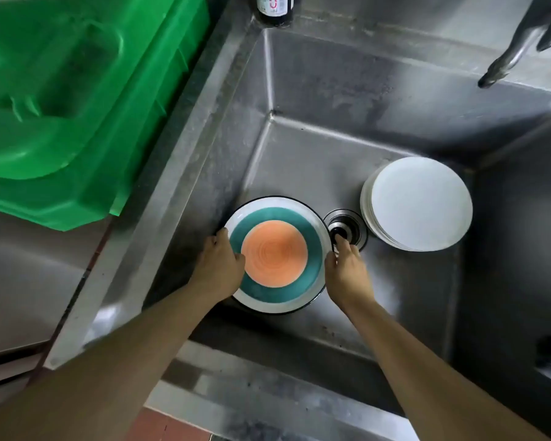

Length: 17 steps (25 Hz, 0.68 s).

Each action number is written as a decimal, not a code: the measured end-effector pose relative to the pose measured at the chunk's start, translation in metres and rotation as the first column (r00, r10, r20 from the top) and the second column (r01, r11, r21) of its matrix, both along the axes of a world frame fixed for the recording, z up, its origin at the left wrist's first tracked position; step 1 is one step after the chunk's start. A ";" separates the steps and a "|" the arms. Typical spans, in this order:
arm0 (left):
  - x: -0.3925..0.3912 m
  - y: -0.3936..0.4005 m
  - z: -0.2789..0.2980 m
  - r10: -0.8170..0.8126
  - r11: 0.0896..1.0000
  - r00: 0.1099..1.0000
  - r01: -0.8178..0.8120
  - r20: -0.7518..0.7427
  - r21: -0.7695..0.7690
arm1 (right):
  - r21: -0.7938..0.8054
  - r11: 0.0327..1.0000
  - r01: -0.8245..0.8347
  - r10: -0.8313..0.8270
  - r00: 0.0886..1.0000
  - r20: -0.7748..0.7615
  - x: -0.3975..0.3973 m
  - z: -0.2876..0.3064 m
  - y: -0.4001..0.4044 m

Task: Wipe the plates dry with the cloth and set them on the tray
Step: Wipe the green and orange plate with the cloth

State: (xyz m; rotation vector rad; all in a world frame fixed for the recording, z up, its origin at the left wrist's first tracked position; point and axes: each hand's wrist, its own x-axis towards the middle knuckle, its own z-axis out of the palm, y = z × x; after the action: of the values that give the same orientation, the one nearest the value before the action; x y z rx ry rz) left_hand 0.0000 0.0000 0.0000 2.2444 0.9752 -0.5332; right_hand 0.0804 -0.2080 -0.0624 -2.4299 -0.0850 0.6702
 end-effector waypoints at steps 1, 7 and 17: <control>0.002 0.002 -0.006 0.015 1.000 1.000 -0.015 -0.015 -0.010 | -0.036 0.999 0.010 -0.011 1.000 -0.012 0.001 -0.004 0.002; 0.007 0.005 -0.031 0.127 0.989 0.989 -0.132 -0.071 -0.060 | -0.151 0.989 0.013 -0.021 0.998 -0.054 0.009 -0.027 0.004; 0.006 0.002 -0.044 0.454 0.869 0.882 -0.470 -0.127 -0.156 | -0.171 0.983 0.062 -0.067 0.997 -0.025 0.011 -0.024 0.004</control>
State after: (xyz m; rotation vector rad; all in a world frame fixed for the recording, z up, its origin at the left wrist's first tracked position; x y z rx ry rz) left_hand 0.0058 0.0020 -0.0442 1.7501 1.3973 -0.4795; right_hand 0.0911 -0.2037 -0.0864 -2.5717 0.0657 0.7114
